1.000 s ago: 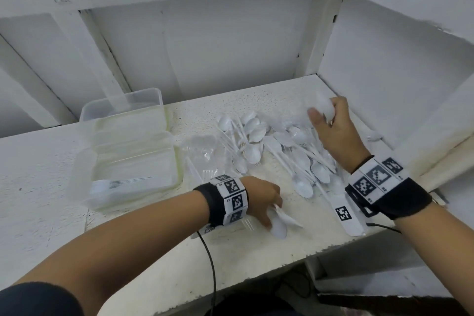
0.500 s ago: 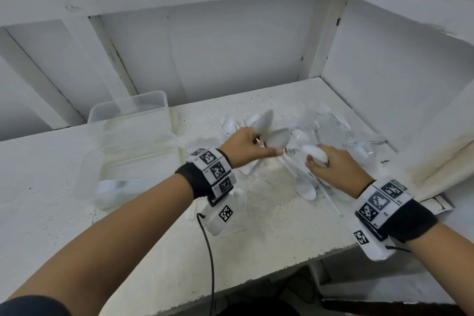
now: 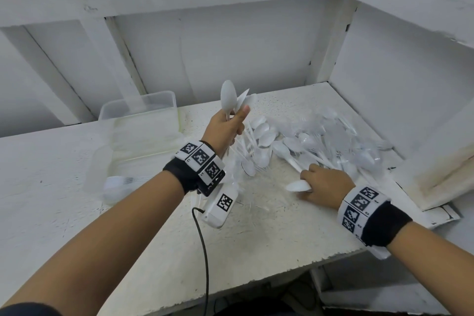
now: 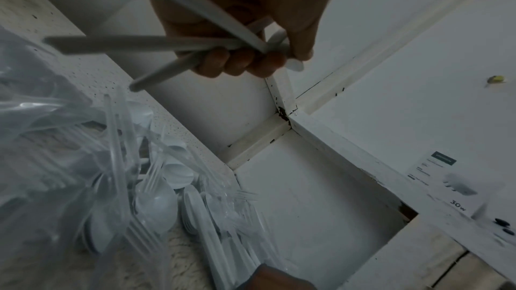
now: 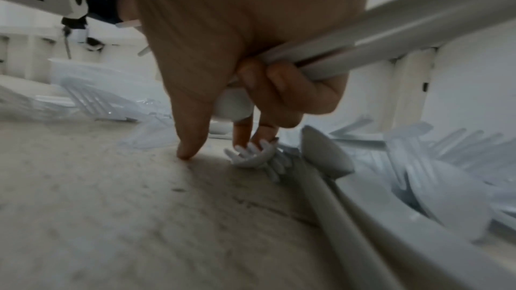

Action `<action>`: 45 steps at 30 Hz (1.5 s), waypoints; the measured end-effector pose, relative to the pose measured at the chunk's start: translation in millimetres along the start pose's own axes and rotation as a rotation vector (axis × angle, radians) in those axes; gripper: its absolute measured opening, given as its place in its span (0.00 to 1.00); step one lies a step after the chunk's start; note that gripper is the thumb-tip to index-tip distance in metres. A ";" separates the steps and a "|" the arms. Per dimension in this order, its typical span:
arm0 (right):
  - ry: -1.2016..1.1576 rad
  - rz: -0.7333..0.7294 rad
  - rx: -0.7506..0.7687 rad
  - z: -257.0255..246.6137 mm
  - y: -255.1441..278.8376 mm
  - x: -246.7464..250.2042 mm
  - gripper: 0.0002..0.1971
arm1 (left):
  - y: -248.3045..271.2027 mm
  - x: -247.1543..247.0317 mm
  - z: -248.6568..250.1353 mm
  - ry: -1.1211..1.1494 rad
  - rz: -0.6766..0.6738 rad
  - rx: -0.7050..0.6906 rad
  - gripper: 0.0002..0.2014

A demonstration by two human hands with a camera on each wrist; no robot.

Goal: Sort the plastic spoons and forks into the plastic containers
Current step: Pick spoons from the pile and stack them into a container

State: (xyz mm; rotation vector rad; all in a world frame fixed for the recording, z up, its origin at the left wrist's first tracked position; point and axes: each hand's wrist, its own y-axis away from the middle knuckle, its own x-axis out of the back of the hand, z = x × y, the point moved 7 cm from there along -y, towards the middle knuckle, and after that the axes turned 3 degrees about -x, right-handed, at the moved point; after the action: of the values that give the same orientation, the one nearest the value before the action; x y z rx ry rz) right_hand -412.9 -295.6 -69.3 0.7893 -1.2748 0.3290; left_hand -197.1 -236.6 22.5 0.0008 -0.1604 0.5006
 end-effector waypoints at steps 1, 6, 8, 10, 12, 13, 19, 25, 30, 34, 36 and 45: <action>0.021 0.008 0.000 -0.2 -0.6 0.4 0.20 | 0.4 0.8 -1.3 0.010 0.005 0.008 0.14; 0.050 0.068 -0.024 1.1 0.8 4.1 0.19 | 3.8 1.3 -7.2 -0.033 -0.029 0.043 0.10; 0.001 0.104 -0.040 1.0 -0.7 10.2 0.17 | 4.4 0.9 -11.5 -0.083 -0.059 0.053 0.08; -0.064 0.168 -0.057 -0.4 -5.2 20.4 0.18 | 4.8 0.0 -16.1 -0.120 -0.086 0.066 0.05; -0.101 0.211 -0.060 -6.0 -13.1 28.9 0.18 | 5.0 0.0 -19.3 -0.149 -0.100 0.082 0.04; -0.102 0.206 -0.056 -10.0 -18.3 30.7 0.18 | 5.0 -0.2 -19.8 -0.164 -0.107 0.086 0.04; -0.086 0.195 -0.124 -15.7 -38.9 31.1 0.11 | 7.7 -0.2 -20.3 -0.153 -0.099 0.097 0.05; -0.102 0.207 -0.107 -12.8 -43.7 32.0 0.12 | 7.8 0.4 -21.9 -0.166 -0.112 0.103 0.06; -0.261 0.225 -0.147 -0.4 -46.0 42.3 0.10 | 7.5 -1.9 -24.1 -0.172 -0.123 0.114 0.05; -0.835 0.293 -0.184 11.9 -42.6 59.1 0.09 | 6.5 -1.1 -24.0 -0.158 -0.110 0.108 0.02; -1.080 0.346 -0.173 13.6 -38.7 72.6 0.09 | 5.5 -0.4 -24.5 -0.127 -0.098 0.112 0.03; -1.566 0.646 0.121 -19.5 1.4 143.5 0.10 | 16.9 1.5 -37.2 0.091 -0.057 0.257 0.08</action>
State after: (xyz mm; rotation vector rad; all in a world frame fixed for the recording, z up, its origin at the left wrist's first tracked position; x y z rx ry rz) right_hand -357.9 -309.6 64.0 0.6620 -3.0290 0.2729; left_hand -198.2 -219.6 -14.7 0.2328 -0.0064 0.4611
